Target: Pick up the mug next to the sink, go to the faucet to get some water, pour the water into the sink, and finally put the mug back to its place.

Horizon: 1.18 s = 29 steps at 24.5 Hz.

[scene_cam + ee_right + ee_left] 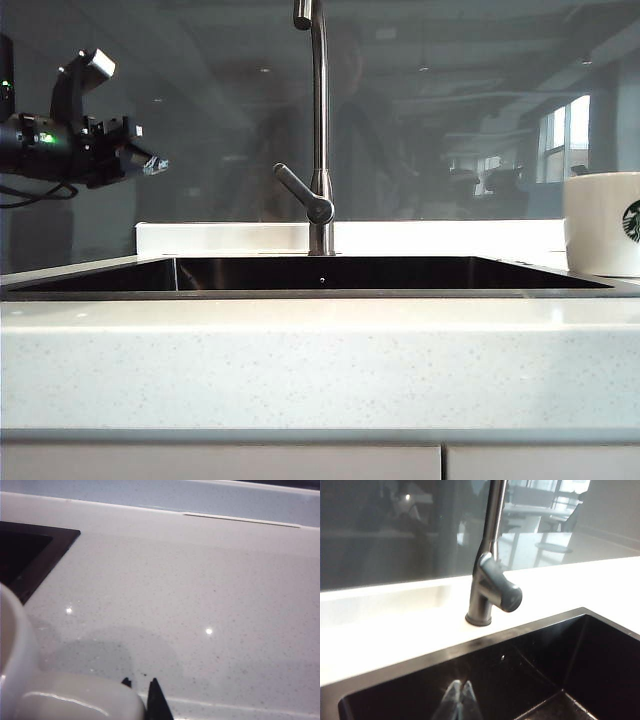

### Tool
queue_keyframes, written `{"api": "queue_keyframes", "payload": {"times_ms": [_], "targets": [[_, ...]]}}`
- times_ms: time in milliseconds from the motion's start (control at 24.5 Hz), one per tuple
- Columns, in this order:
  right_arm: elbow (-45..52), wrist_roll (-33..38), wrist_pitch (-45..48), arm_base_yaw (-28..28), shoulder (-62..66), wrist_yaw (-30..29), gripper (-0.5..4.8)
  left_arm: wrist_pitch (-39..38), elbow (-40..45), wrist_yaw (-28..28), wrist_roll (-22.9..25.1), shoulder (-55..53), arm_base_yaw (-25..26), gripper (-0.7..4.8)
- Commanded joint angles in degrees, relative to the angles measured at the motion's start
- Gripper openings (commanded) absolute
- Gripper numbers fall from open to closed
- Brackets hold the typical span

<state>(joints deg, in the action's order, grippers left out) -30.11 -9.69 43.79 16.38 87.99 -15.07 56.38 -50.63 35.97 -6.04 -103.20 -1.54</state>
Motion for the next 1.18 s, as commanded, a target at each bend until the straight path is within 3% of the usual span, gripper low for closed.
{"api": "queue_keyframes", "payload": {"times_ms": [41,123,163,286,490,653,735,817,939,1184], "targets": [[-0.2,0.5,1.5,0.0,-0.3,-0.3,0.40,1.1,-1.1,0.0,0.0,-0.8,0.1,-0.05],[-0.2,0.7,1.5,0.0,-0.3,-0.3,0.31,1.2,-1.8,0.1,0.1,-1.8,0.1,-0.05],[-0.2,0.8,1.5,0.0,-0.3,-0.3,-0.02,1.2,-2.3,0.1,0.0,-2.4,0.1,-0.05],[-0.7,1.4,1.7,-0.7,-0.4,-0.8,-0.08,1.2,-4.7,0.1,0.0,-5.6,0.1,-0.05],[-6.0,9.1,1.6,-5.1,-0.5,-2.1,-0.08,1.2,-16.6,5.9,-1.2,-16.2,0.1,-0.05],[-13.4,9.5,-3.5,-12.4,-0.4,-1.3,-0.09,1.1,-30.6,13.3,-4.1,-26.1,-0.1,0.06],[-22.7,8.3,-15.3,-19.3,0.1,3.5,-0.09,0.8,-44.5,14.9,-8.8,-35.1,-0.8,1.57],[-30.4,6.6,-20.9,-23.8,1.9,4.5,-0.09,-1.9,-56.4,16.1,-10.1,-42.0,-1.8,1.63],[-35.9,6.3,-21.8,-26.6,4.6,4.9,-0.09,-3.9,-65.4,18.8,-10.5,-47.1,-3.2,2.01],[-44.9,6.4,-22.7,-29.7,11.2,5.1,-0.09,-7.8,-72.1,20.1,-7.8,-49.6,-6.1,2.30]]}}
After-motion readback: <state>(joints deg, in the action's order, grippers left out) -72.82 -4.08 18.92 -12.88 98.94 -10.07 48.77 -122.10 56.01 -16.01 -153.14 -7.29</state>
